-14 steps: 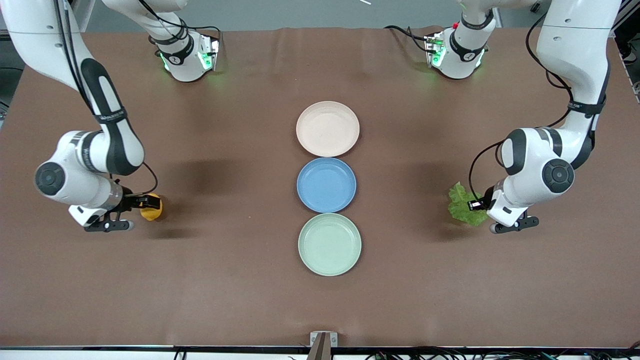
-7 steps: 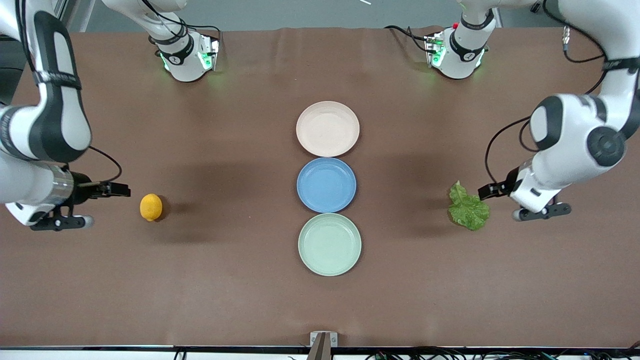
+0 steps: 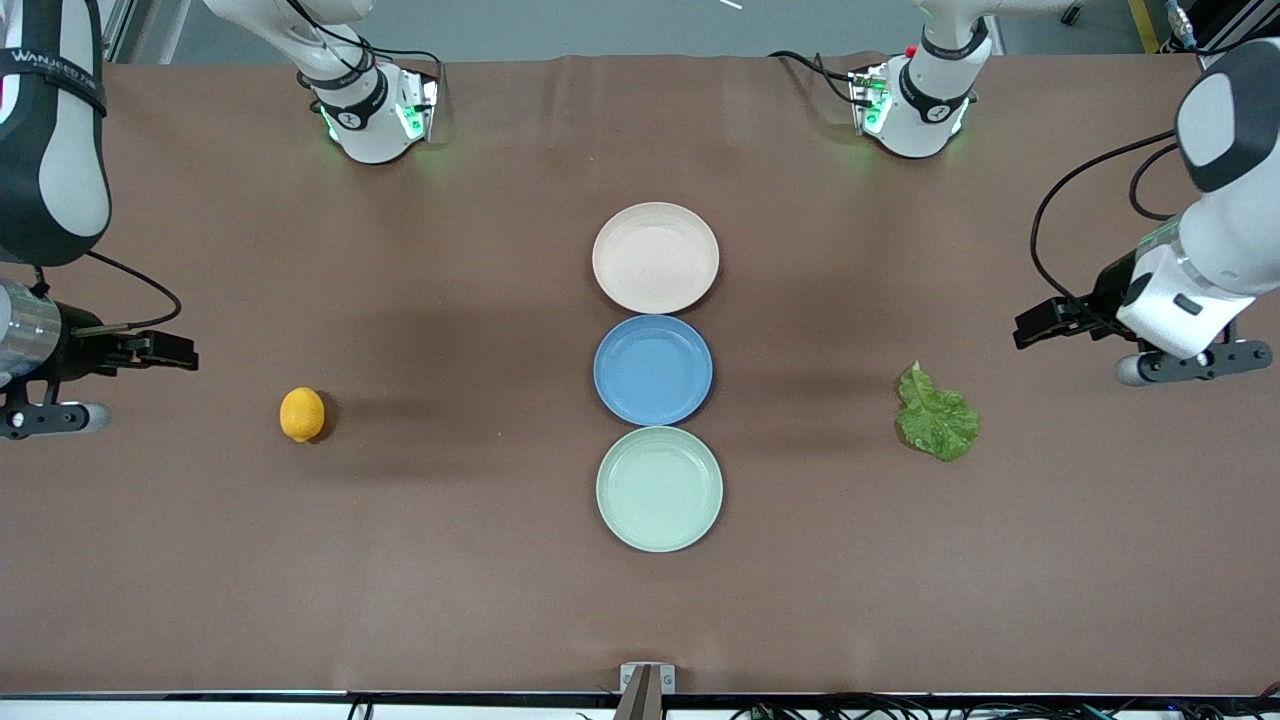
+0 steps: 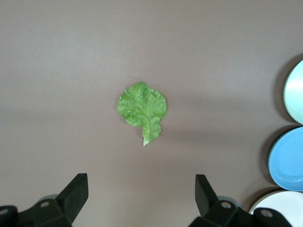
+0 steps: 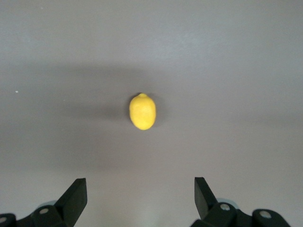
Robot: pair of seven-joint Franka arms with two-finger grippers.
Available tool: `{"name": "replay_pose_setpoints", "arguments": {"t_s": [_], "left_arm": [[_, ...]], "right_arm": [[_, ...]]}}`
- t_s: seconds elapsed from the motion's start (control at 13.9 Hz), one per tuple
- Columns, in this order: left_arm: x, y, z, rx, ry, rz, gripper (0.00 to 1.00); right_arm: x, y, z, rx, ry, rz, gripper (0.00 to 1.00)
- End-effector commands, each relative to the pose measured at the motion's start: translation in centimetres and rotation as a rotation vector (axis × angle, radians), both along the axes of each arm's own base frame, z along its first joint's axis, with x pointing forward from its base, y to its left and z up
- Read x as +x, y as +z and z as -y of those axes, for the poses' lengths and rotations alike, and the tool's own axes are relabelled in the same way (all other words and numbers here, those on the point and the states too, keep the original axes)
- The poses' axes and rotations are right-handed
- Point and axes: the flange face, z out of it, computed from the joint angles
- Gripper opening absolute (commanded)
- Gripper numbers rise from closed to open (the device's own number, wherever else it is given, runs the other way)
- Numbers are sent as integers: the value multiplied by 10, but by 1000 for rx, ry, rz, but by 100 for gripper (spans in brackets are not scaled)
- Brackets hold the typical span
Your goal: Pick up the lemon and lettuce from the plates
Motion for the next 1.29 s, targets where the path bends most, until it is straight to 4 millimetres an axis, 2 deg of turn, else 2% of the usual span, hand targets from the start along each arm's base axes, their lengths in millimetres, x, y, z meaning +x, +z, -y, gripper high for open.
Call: {"name": "replay_pose_setpoints", "arguments": {"t_s": [0.0, 0.14, 0.29, 0.5, 0.65, 0.72, 0.93, 1.22], "left_arm": [[4, 43, -2, 10, -14, 60, 99], [5, 62, -4, 8, -6, 98, 99], [5, 65, -5, 10, -6, 103, 99], [2, 73, -6, 13, -47, 96, 99], [-9, 75, -6, 16, -63, 56, 99], [-13, 76, -5, 15, -68, 45, 99], [-35, 61, -3, 18, -72, 27, 99], [-38, 76, -3, 17, -73, 69, 100]], "right_arm": [[3, 8, -11, -47, 11, -5, 100], [-1, 7, -12, -39, 1, -37, 100], [-1, 6, -9, -31, -4, -37, 100], [-4, 10, -15, -17, -7, -34, 100], [-9, 11, 6, 62, -80, -44, 100], [-13, 14, 9, 68, -86, -49, 100], [-41, 28, 5, 72, -80, -21, 100], [-79, 43, -5, 76, -62, 36, 100]]}}
